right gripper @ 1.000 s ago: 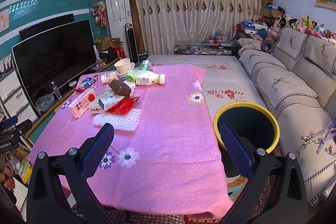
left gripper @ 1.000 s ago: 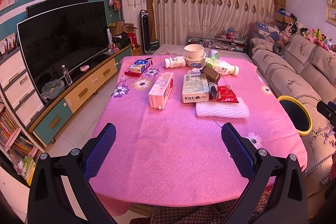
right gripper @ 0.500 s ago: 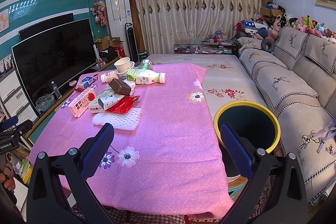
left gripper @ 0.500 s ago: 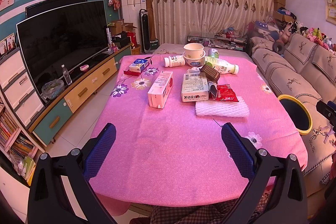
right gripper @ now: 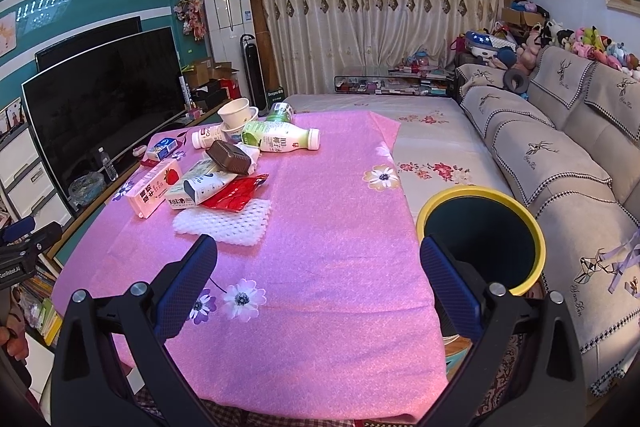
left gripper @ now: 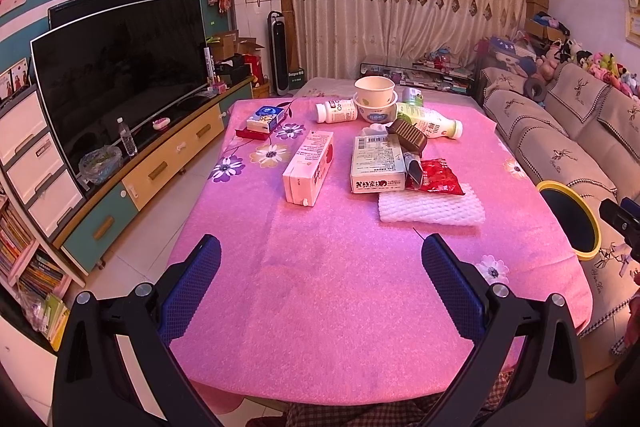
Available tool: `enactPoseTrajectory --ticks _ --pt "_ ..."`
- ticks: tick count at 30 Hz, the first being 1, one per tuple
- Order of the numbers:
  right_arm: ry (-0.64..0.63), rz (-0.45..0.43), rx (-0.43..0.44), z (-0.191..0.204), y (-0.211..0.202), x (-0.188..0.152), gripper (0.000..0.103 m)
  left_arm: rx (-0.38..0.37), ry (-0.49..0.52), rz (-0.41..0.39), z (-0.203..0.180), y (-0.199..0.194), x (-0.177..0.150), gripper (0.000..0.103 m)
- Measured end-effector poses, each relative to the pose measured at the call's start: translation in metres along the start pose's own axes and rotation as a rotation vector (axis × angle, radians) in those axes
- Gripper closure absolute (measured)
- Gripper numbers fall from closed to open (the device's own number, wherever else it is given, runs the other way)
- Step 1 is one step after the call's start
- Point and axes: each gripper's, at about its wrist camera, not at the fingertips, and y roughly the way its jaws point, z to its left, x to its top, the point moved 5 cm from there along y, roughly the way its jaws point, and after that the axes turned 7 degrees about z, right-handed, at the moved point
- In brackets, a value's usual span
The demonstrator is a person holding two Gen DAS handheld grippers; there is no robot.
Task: Collect trash
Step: 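Reach the right gripper to the brown plastic container and grasp it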
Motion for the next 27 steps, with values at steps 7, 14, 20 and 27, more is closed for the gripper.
enactPoseTrajectory --ticks 7,14,20,27 --pt "-0.040 0.014 0.040 0.019 0.039 0.023 0.006 -0.010 0.001 0.013 0.000 0.023 0.010 0.004" --pt "-0.177 0.044 0.107 0.073 0.093 0.063 0.019 -0.016 -0.001 0.039 0.001 0.050 0.019 0.004" --pt "-0.279 0.108 0.149 0.117 0.156 0.089 0.025 -0.011 -0.009 0.043 0.008 0.065 0.029 0.004" --pt "-0.386 0.155 0.116 0.143 0.215 0.100 0.028 -0.001 -0.004 0.048 0.014 0.084 0.041 0.004"
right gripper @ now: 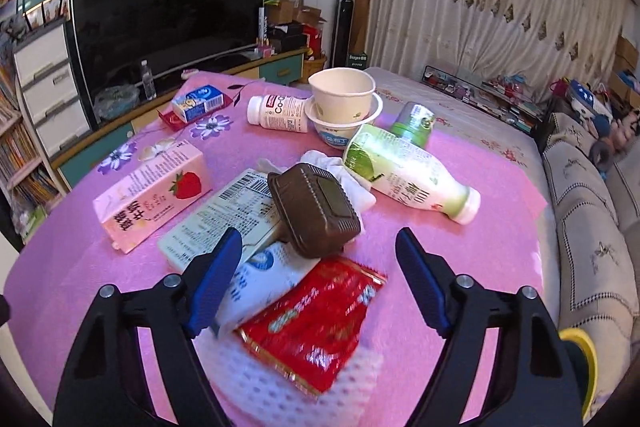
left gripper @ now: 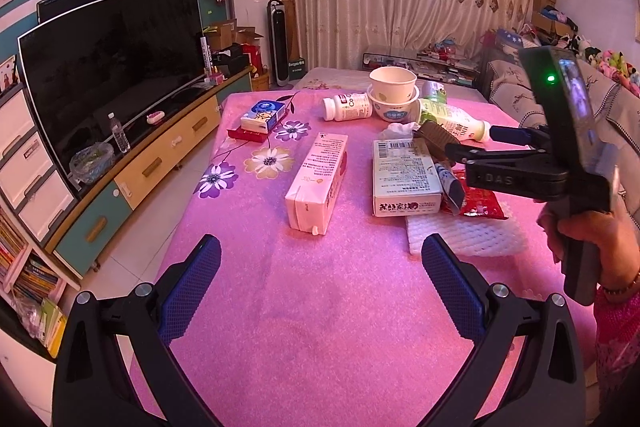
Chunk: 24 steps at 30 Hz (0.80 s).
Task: Collect trash
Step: 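Reach the right gripper to the brown plastic container and grasp it, then carry the brown container with the right gripper into the yellow bin and release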
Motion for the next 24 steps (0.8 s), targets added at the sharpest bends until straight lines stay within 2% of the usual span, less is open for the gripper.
enactPoseTrajectory --ticks 3,6,8,13,16,19,24 --pt "-0.032 0.020 -0.013 0.003 0.017 0.005 0.029 -0.008 -0.002 0.012 0.001 0.010 0.005 0.004" --pt "-0.045 0.032 -0.020 0.003 0.030 0.011 0.035 -0.017 0.004 0.022 -0.002 0.020 0.008 0.004" --pt "-0.048 0.039 -0.023 0.002 0.036 0.014 0.042 -0.023 0.008 0.027 -0.002 0.024 0.009 0.004" --pt "-0.026 0.057 -0.004 -0.005 0.047 0.023 0.069 -0.032 0.013 0.036 -0.005 0.035 0.012 0.004" --pt "0.009 0.039 0.025 -0.014 0.039 0.024 0.074 -0.034 0.017 0.035 -0.006 0.038 0.014 0.004" --pt "0.043 0.016 0.057 -0.020 0.026 0.025 0.074 -0.040 0.024 0.034 -0.009 0.039 0.014 0.004" --pt "0.084 -0.047 0.062 -0.033 -0.006 0.025 0.075 -0.053 0.041 0.028 -0.016 0.037 0.016 0.004"
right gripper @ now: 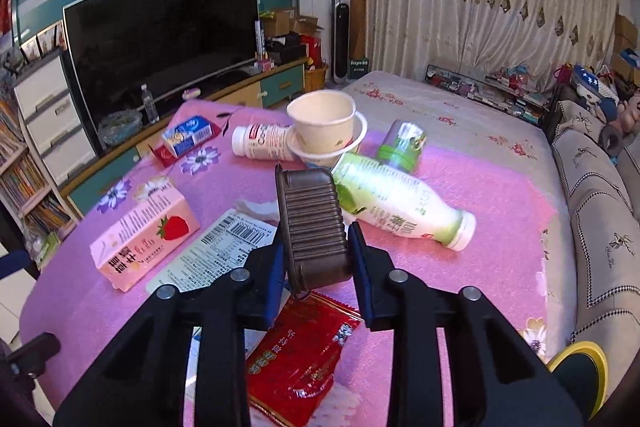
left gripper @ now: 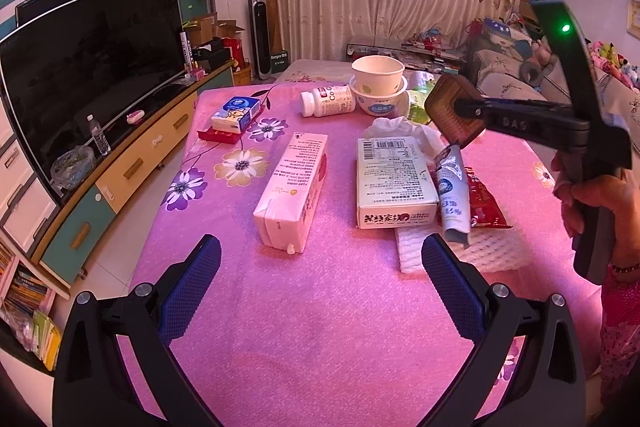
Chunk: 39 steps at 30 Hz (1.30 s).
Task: Collect trash
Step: 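Carry the brown container with the right gripper into the yellow bin and release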
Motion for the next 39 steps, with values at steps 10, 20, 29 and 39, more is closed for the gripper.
enactPoseTrajectory --ticks 10,20,29,39 --pt "0.103 -0.084 -0.064 -0.048 -0.061 -0.009 0.080 -0.043 0.057 -0.032 -0.033 -0.009 0.008 0.004" --pt "0.251 -0.111 -0.205 -0.126 -0.119 -0.074 0.080 -0.111 0.146 -0.047 -0.086 -0.011 0.019 0.004" --pt "0.457 -0.020 -0.443 -0.234 -0.140 -0.168 0.080 -0.211 0.251 0.000 -0.157 0.014 0.023 0.004" --pt "0.581 0.107 -0.516 -0.295 -0.112 -0.238 0.080 -0.225 0.370 0.022 -0.237 0.033 0.036 0.004"
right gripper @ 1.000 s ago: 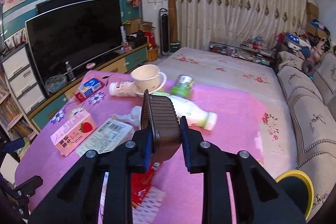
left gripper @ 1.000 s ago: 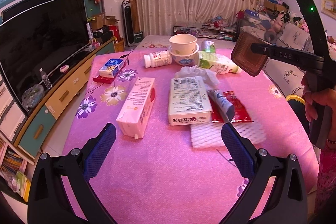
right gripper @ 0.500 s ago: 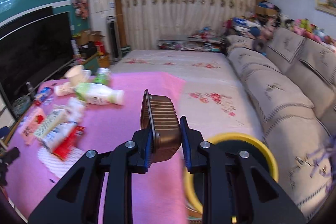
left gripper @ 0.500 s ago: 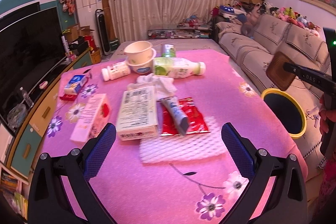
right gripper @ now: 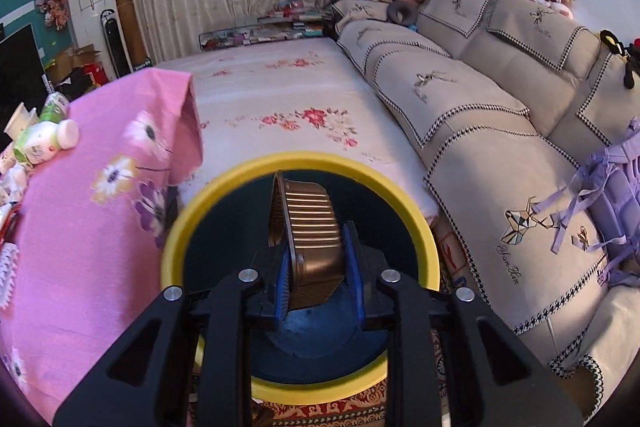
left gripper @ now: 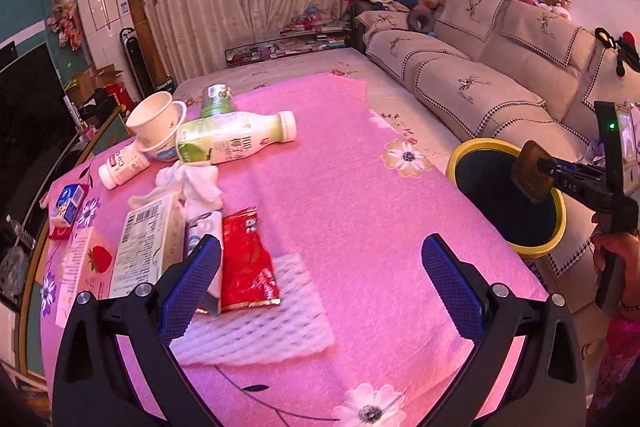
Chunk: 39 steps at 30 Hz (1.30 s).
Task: Collect trash
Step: 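Carry the brown container with the right gripper into the yellow bin and release, then grasp the white toothpaste tube with the left gripper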
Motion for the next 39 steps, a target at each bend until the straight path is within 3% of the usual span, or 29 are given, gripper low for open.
enactPoseTrajectory --ticks 11,16,19,26,31,39 --pt "-0.003 0.082 -0.007 0.000 0.035 -0.013 0.079 0.014 -0.001 0.026 0.003 0.012 0.003 0.004" --pt "-0.018 0.083 -0.017 0.009 0.032 -0.012 0.055 0.030 -0.018 0.011 0.013 0.006 0.000 0.004" --pt "-0.030 0.064 -0.029 0.014 0.028 -0.011 0.050 0.050 -0.036 0.005 0.024 -0.002 -0.004 0.004" --pt "0.007 0.054 0.010 0.013 0.019 -0.013 0.050 0.110 -0.109 0.017 0.064 -0.016 -0.030 0.004" --pt "0.039 0.042 0.061 0.018 0.008 -0.018 0.049 0.098 -0.156 0.061 0.088 -0.011 -0.053 0.004" --pt "0.013 0.008 0.102 0.044 -0.007 -0.017 0.049 0.124 -0.209 0.075 0.117 -0.005 -0.058 0.006"
